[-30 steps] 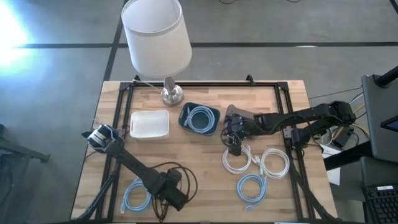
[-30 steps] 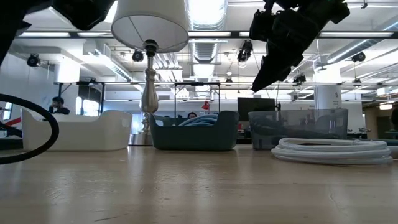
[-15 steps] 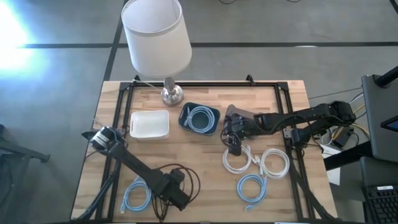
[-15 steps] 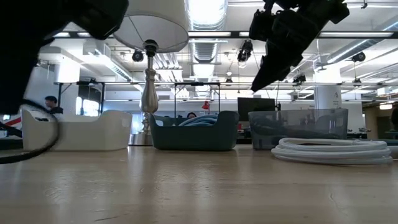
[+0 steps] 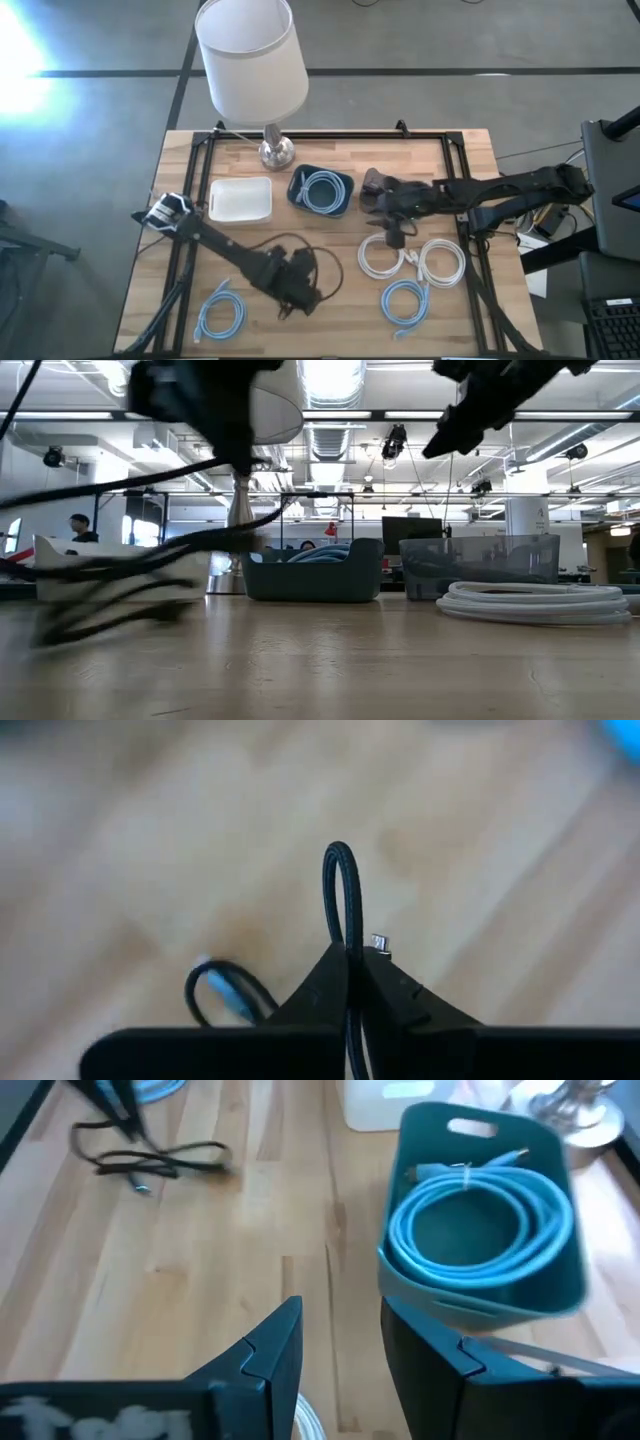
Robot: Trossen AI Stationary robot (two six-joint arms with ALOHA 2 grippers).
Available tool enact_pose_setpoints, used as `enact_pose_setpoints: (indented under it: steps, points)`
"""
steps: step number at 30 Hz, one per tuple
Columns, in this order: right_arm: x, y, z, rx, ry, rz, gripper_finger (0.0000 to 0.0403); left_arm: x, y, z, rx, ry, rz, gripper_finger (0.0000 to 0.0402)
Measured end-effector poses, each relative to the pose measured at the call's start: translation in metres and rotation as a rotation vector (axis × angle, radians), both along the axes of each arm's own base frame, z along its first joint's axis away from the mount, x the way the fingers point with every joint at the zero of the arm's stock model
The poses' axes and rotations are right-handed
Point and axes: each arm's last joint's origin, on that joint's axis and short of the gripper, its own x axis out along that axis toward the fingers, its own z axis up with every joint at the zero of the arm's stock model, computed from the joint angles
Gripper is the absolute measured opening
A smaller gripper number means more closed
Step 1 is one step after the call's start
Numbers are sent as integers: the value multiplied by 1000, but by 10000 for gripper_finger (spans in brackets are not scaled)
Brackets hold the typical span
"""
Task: Pick & Place USB Port
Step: Put the black charger cable into the black bin
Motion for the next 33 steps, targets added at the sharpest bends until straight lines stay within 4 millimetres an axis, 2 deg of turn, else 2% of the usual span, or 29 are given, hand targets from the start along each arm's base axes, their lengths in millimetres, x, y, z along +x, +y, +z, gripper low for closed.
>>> enact_pose_setpoints:
  steps: [5, 9, 12, 16, 23, 30, 33]
  points:
    - [-26, -2, 6, -14, -106, 11, 132, 19, 26, 28, 247, -119, -61, 19]
    - [-37, -1, 8, 19, -274, 56, 132, 30, 40, 44, 480, -181, -95, 17]
    - [-41, 1, 5, 54, -350, 147, 132, 40, 53, 52, 591, -214, -101, 18]
    - [-39, 2, -5, 66, -400, 171, 132, 52, 69, 55, 655, -237, -135, 18]
    - [-28, 1, -16, 89, -340, 108, 132, 67, 96, 64, 734, -265, -148, 18]
    - [-19, 1, -28, 113, -277, 42, 132, 77, 105, 74, 795, -331, -165, 18]
    - [-13, -3, -37, 68, -246, -59, 132, 80, 105, 78, 799, -372, -169, 18]
